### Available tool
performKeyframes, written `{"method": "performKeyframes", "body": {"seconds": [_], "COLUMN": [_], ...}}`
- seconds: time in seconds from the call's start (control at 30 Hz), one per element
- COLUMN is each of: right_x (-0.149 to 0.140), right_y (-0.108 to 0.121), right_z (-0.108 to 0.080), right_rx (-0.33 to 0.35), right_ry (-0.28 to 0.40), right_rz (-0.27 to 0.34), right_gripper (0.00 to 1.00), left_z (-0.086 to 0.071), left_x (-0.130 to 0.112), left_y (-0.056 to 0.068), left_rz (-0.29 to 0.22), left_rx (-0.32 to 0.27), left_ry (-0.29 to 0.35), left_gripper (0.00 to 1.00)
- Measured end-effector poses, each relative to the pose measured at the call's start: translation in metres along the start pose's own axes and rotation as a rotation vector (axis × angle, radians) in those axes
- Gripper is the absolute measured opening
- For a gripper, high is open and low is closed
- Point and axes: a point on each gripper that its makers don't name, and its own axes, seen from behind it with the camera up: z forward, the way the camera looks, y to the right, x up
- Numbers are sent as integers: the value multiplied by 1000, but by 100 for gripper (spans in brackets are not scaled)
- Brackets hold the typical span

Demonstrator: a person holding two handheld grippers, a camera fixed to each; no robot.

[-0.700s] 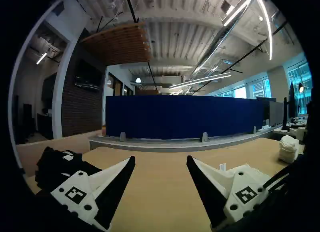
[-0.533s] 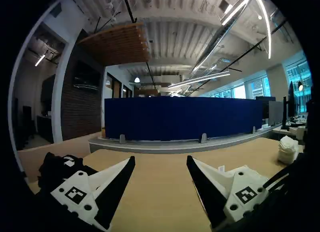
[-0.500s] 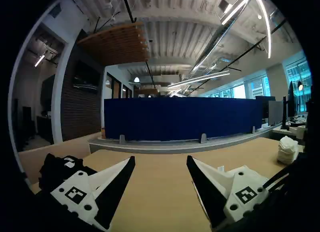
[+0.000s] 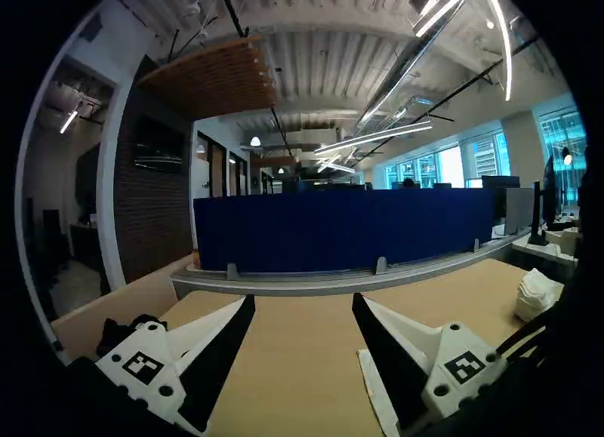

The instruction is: Fold towel

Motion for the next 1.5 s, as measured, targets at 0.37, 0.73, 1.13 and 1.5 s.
{"method": "performKeyframes", "body": {"seconds": [0.37, 0.73, 1.13, 1.5], "right_x": [19, -7, -65, -134], "right_y": [-10, -36, -67, -90], "right_z": [2, -10, -40, -53], "right_rx": [62, 214, 433, 543], "right_ry": [-67, -225, -439, -571], "right_rz": [-37, -124, -268, -301], "right_gripper": [100, 100, 100, 100], "left_z": [2, -6, -33, -50], "left_x": [13, -10, -65, -132], "left_y": [4, 16, 54, 76], "left_rz": [83, 160, 263, 301], "left_rx": [-57, -166, -393, -488], "left_ry": [-73, -194, -403, -538], "left_gripper": [96, 96, 96, 96]}}
